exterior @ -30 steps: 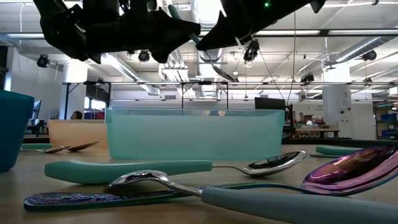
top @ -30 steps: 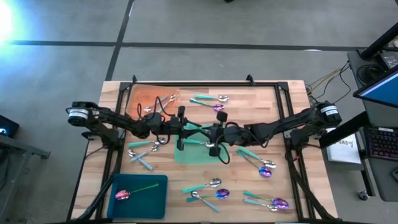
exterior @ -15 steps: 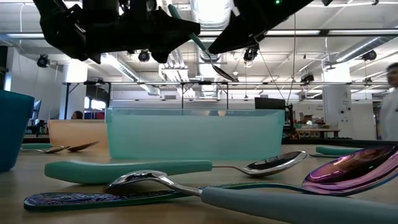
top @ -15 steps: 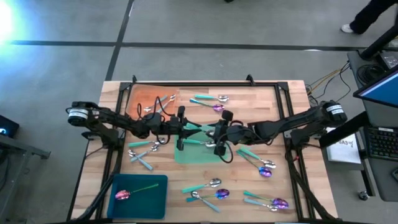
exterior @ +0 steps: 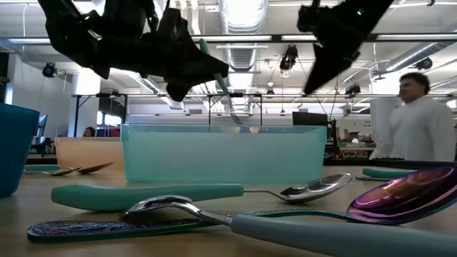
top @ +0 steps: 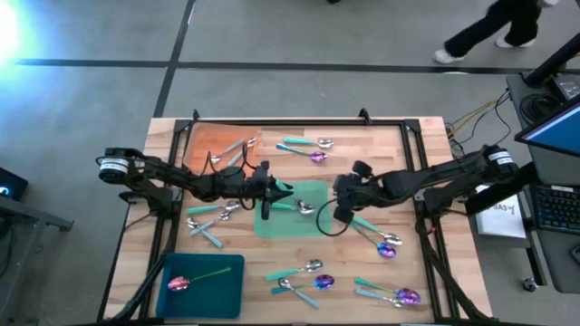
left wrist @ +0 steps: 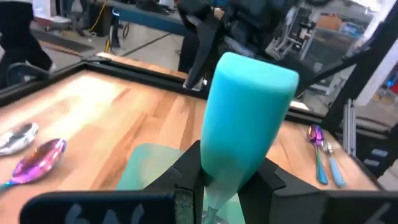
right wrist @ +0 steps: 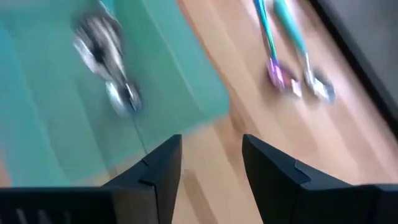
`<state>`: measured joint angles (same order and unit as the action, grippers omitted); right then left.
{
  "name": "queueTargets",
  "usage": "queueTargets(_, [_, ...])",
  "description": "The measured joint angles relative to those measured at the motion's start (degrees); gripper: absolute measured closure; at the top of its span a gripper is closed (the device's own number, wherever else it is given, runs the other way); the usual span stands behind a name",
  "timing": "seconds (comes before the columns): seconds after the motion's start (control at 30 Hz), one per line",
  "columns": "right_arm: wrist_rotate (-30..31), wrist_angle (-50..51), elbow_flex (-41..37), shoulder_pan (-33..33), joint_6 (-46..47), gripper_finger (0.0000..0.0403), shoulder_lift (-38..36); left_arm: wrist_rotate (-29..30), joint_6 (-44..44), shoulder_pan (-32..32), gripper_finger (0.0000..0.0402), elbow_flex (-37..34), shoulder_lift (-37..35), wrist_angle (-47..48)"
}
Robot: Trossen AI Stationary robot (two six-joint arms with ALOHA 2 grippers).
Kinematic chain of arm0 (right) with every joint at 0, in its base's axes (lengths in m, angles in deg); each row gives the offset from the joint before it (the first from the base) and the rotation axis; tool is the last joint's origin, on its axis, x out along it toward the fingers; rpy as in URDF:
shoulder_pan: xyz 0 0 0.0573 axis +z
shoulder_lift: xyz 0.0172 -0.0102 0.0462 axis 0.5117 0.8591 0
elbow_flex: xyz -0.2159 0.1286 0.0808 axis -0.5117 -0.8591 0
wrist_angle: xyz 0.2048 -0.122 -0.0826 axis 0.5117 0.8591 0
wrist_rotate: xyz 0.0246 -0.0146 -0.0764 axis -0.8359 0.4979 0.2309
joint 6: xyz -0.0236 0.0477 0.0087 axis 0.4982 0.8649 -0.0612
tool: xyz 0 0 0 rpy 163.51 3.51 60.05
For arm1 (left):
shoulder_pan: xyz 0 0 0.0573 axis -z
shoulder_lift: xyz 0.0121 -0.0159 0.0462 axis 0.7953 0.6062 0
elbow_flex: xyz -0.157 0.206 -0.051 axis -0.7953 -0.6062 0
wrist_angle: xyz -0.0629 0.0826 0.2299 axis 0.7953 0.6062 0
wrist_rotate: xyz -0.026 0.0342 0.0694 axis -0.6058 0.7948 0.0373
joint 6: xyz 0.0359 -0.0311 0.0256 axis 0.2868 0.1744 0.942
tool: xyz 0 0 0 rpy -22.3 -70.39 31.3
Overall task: Sort silverware by color (type)
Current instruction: Put the green spoon into the green bin
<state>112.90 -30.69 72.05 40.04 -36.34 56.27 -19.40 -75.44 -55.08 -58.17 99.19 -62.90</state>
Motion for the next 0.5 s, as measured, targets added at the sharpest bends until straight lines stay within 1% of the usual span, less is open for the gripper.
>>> queueTargets(0.1, [-0.1,5.9,-0.1,0.0,5.4,0.0250,1.2,0.0,-0.9,0.2,0.0352,0.0,0.0,0.7])
queueTargets(0.23, [-0.5,12.0,-0.2,0.0,9.9,0.0257,3.3,0.0,-1.0,0.2,0.0352,0.0,0.0,2.3])
queueTargets(0.5, [-6.2,13.7,-0.6,0.0,9.8,0.0260,7.1,-0.2,-3.0,0.8,0.0333,0.0,0.0,7.3])
